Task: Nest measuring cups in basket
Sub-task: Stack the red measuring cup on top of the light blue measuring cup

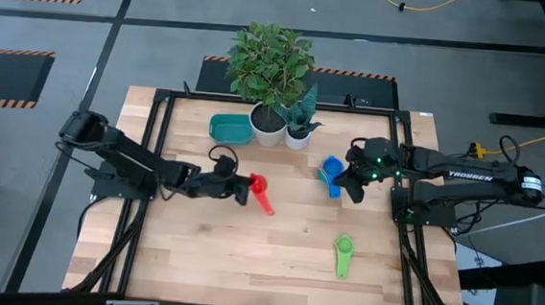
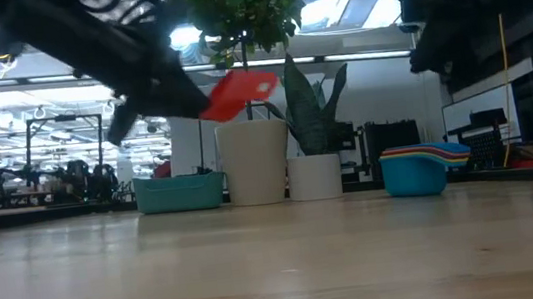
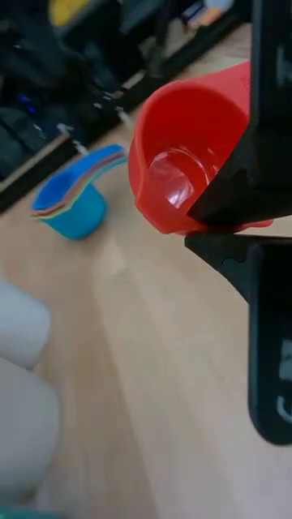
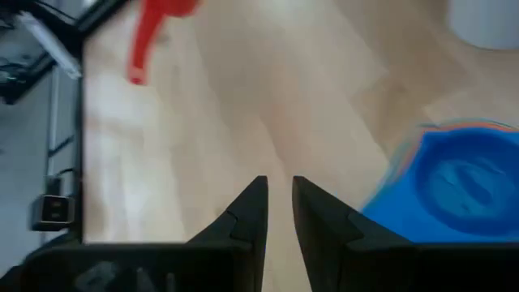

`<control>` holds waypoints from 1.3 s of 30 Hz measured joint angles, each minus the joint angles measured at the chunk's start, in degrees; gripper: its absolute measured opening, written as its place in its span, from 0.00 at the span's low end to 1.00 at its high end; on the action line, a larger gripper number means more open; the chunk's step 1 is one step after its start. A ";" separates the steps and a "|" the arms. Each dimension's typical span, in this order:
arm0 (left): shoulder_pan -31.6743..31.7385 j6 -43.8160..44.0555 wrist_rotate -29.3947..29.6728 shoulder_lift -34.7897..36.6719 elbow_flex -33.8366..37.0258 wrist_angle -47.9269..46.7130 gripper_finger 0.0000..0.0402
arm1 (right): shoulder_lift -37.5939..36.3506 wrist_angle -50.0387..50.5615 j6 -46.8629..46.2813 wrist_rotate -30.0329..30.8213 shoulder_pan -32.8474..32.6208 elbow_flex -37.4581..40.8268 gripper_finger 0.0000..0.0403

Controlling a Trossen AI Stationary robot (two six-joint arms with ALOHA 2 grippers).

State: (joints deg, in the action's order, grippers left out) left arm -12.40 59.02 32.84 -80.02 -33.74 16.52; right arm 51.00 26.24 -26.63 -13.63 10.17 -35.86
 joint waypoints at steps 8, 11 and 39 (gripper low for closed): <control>3.83 -2.78 0.17 -12.38 -3.01 14.39 0.01 | 0.10 -6.98 -1.72 0.25 -5.80 0.00 0.16; 4.69 -5.93 0.15 -16.45 -7.74 14.57 0.01 | 0.34 -7.87 -2.89 1.46 -7.36 0.00 0.16; 6.99 -26.17 3.10 -24.20 -29.22 3.10 0.02 | 6.12 -12.09 -4.49 0.36 -10.25 0.00 0.16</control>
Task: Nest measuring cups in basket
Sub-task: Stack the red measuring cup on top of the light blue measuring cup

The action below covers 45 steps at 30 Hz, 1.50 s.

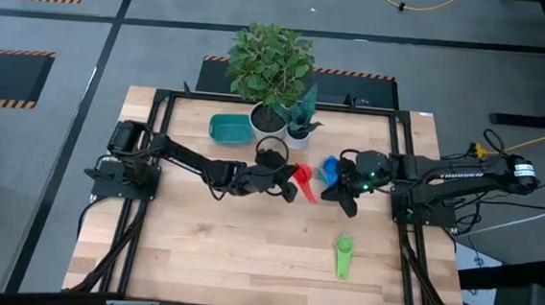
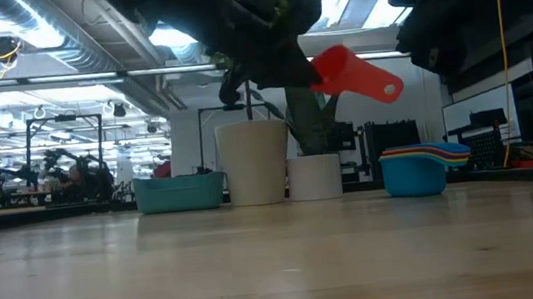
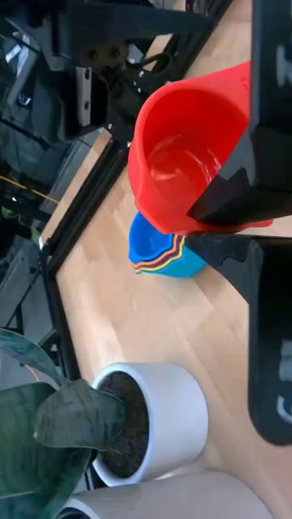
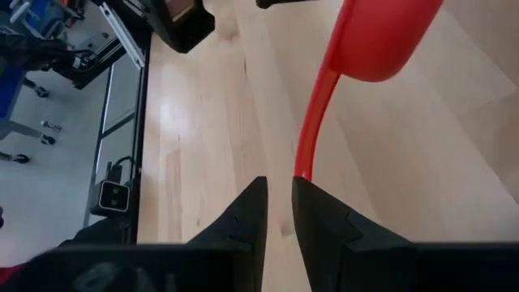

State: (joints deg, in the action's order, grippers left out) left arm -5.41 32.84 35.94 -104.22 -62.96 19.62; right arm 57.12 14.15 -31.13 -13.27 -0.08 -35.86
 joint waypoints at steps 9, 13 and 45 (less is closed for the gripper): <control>0.54 0.11 1.98 0.00 0.00 3.09 0.02 | 0.36 -0.32 0.24 0.13 0.00 -0.02 0.16; 0.94 0.11 1.57 0.00 0.00 3.74 0.02 | 1.37 -0.28 0.38 1.86 0.00 -0.04 0.16; 1.33 3.52 -0.29 0.00 0.07 3.97 0.02 | 4.31 -3.23 3.36 7.47 -0.13 -0.07 0.10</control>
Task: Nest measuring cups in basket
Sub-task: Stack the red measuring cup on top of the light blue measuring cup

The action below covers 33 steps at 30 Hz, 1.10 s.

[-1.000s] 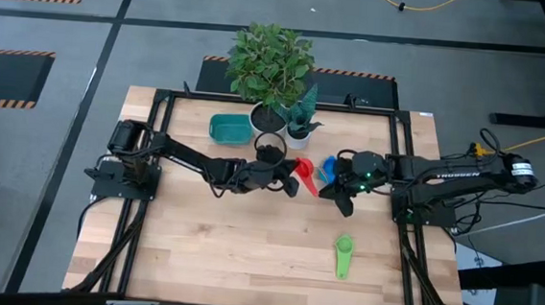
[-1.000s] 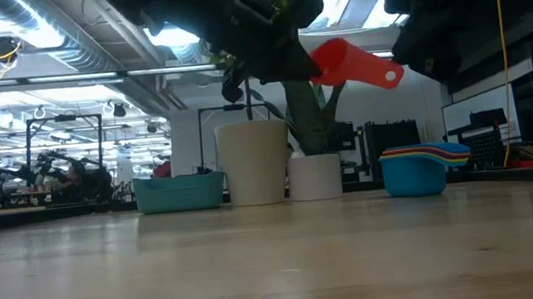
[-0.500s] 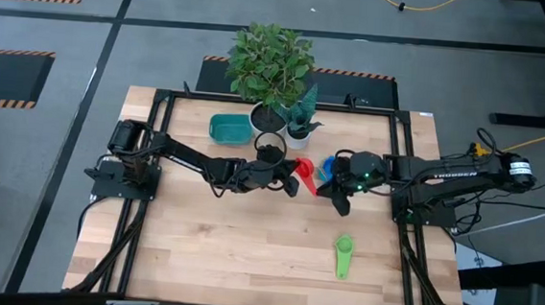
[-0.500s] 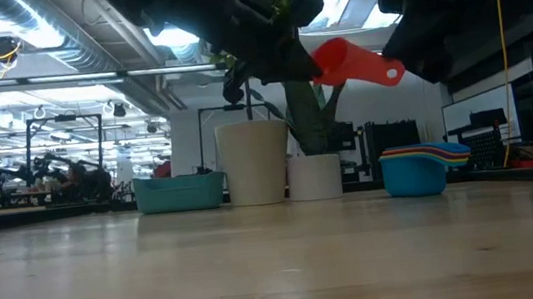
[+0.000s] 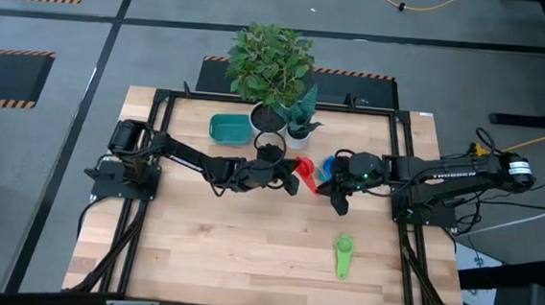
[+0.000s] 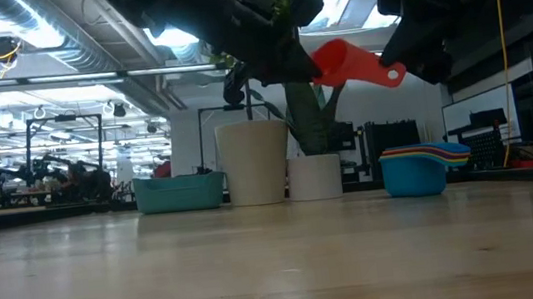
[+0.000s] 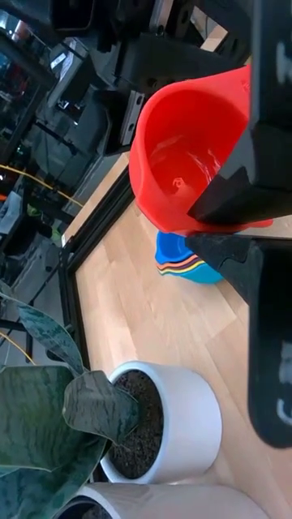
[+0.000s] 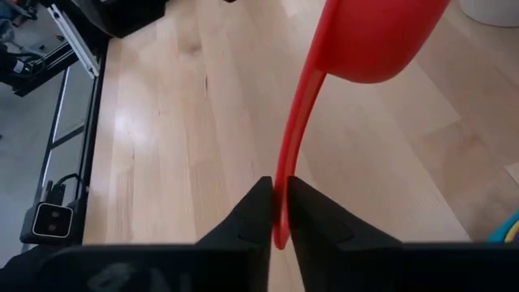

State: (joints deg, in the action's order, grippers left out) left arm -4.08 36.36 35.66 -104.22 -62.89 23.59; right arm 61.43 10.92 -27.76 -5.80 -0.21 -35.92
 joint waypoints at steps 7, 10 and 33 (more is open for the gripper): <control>0.00 0.10 -0.08 0.00 0.02 -0.07 0.03 | 0.00 0.20 1.10 0.17 0.00 0.00 0.03; 0.00 0.15 -0.14 0.00 0.02 -0.01 0.04 | 0.00 0.20 1.11 0.17 0.00 0.00 0.03; -0.16 0.15 -1.19 0.02 0.02 -1.09 0.20 | -5.12 8.74 1.21 3.29 5.20 0.02 0.01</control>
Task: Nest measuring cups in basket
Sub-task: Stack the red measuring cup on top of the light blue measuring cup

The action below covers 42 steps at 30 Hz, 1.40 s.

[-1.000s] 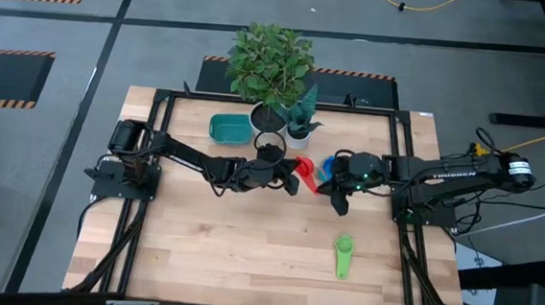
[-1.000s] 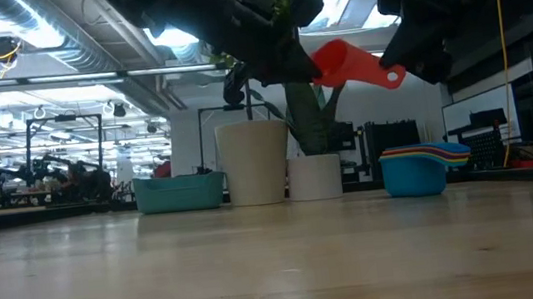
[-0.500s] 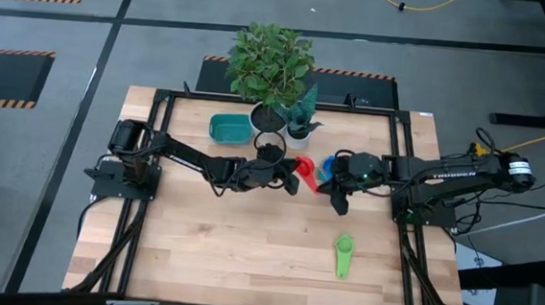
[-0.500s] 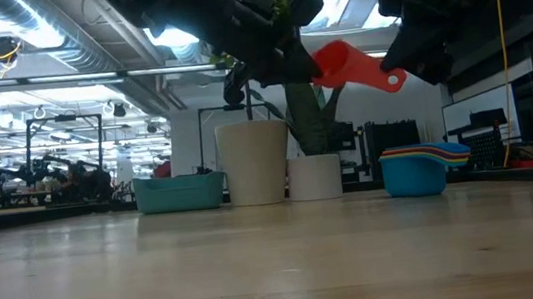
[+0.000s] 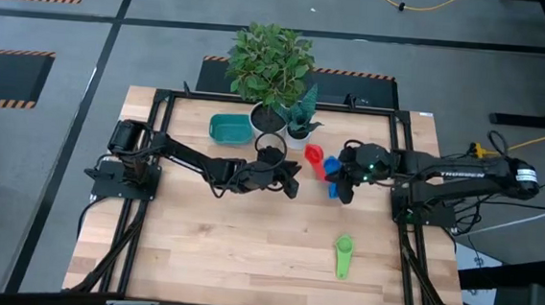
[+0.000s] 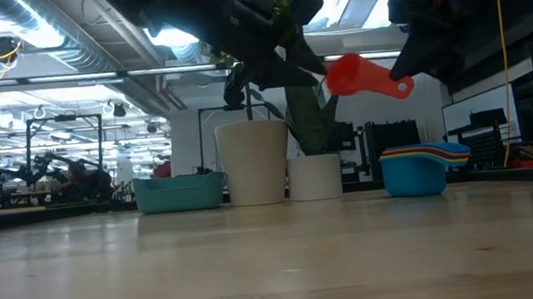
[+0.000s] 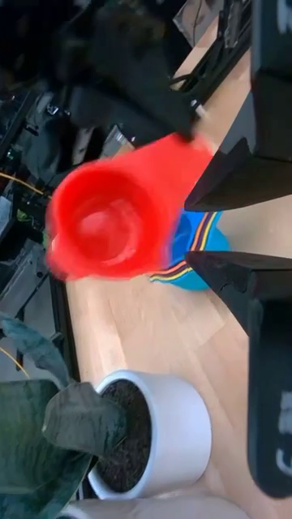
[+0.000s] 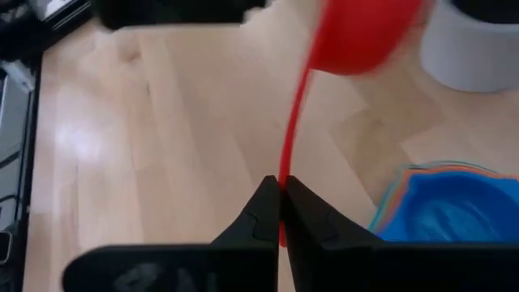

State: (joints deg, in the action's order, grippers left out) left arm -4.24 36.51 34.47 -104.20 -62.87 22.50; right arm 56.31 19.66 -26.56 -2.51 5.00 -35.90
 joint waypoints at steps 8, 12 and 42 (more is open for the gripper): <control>0.05 -0.02 -1.42 0.00 0.00 -0.11 0.20 | -7.51 9.61 -0.22 -0.42 3.48 0.00 0.01; 0.05 -0.76 -1.39 0.00 0.00 -0.19 0.20 | -10.54 13.50 -0.49 -3.09 4.67 0.09 0.01; 0.08 -1.09 -1.37 0.00 -0.02 -0.76 0.20 | -12.46 4.36 -9.22 -11.16 9.00 13.73 0.03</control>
State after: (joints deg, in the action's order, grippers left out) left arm -4.16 35.42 33.10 -104.20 -62.89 21.74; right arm 43.86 24.02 -35.78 -13.67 14.00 -22.17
